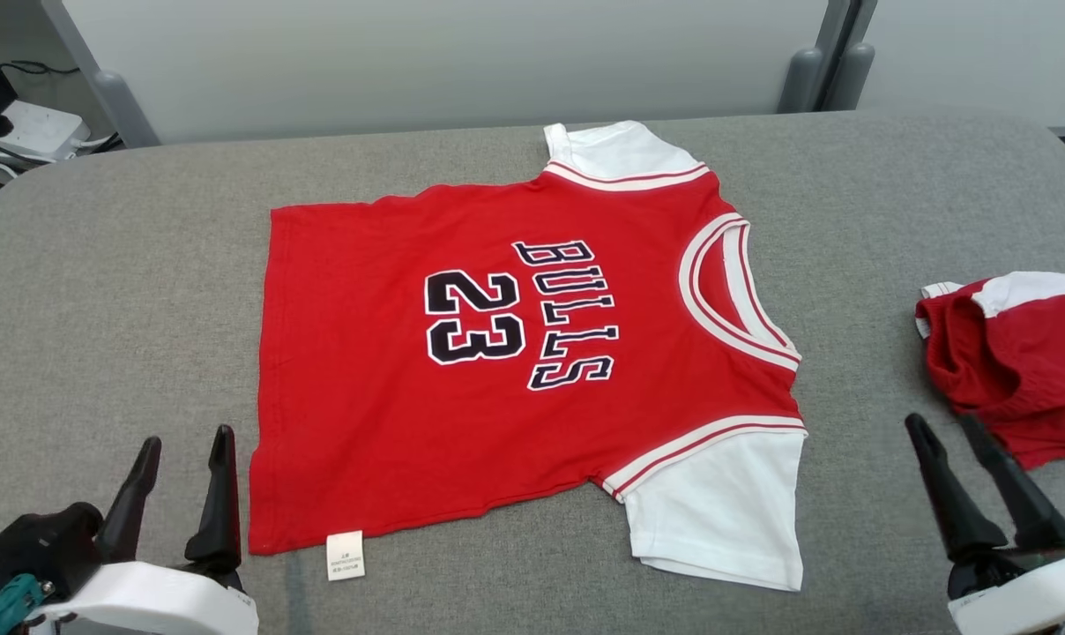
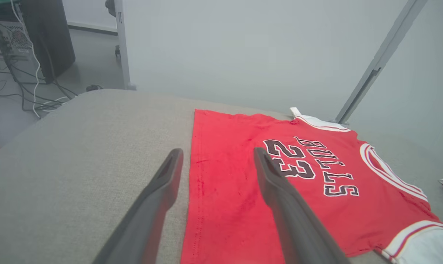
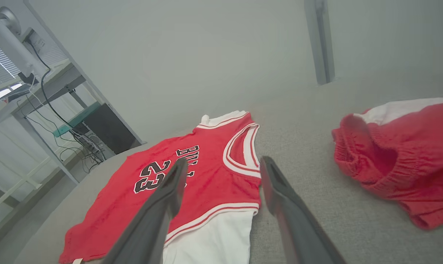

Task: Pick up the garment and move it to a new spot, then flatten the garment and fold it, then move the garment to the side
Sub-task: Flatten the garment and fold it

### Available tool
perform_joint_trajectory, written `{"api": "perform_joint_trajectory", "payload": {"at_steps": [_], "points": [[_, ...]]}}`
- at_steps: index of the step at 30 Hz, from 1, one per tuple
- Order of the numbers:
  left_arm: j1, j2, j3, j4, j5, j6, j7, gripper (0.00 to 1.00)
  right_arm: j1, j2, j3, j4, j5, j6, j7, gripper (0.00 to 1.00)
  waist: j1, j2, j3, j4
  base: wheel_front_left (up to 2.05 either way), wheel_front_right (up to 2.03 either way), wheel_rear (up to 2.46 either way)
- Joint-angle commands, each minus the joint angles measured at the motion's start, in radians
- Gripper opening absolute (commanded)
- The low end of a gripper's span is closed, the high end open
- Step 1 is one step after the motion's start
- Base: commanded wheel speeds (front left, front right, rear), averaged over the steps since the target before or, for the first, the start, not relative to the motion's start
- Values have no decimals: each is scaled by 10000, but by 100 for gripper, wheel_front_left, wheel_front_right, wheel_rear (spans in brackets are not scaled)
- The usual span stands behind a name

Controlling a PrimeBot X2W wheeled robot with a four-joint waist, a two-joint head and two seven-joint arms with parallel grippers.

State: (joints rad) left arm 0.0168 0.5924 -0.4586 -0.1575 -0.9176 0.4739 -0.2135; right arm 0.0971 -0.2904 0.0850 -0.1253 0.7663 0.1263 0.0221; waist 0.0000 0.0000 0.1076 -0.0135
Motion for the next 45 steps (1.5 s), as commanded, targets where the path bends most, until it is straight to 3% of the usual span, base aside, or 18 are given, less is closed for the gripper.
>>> {"api": "perform_joint_trajectory", "payload": {"at_steps": [1,8,14,23,33,38,45], "points": [[-456,431,523,-495,302,105,-174,100,-256,-88,-101,-356,-504,44,-329,100,0,0,-139,24,0,0,0],[-622,810,696,-902,1067,108,-342,100,-950,285,-557,-92,-3531,44,-1297,100,0,0,-737,-17,0,0,0],[250,783,1260,-525,1090,-184,-451,100,-703,626,-518,465,-4967,44,-1741,100,0,0,-1277,7,0,0,0],[1165,368,2001,-210,1589,-787,-479,100,99,1054,-716,1292,-5541,44,-2199,100,0,0,-1627,132,0,0,0],[1128,700,1980,353,2139,-1934,-481,100,381,1046,-593,1673,-5604,44,-2356,100,0,0,-1642,137,0,0,0],[1102,601,2050,525,2387,-2166,-481,100,394,1033,-548,1774,-5598,44,-2375,100,0,0,-1625,151,0,0,0],[1259,12,2488,557,2601,-2333,-482,100,416,1111,-476,1866,-5599,44,-2403,100,0,0,-1641,190,0,0,0]]}}
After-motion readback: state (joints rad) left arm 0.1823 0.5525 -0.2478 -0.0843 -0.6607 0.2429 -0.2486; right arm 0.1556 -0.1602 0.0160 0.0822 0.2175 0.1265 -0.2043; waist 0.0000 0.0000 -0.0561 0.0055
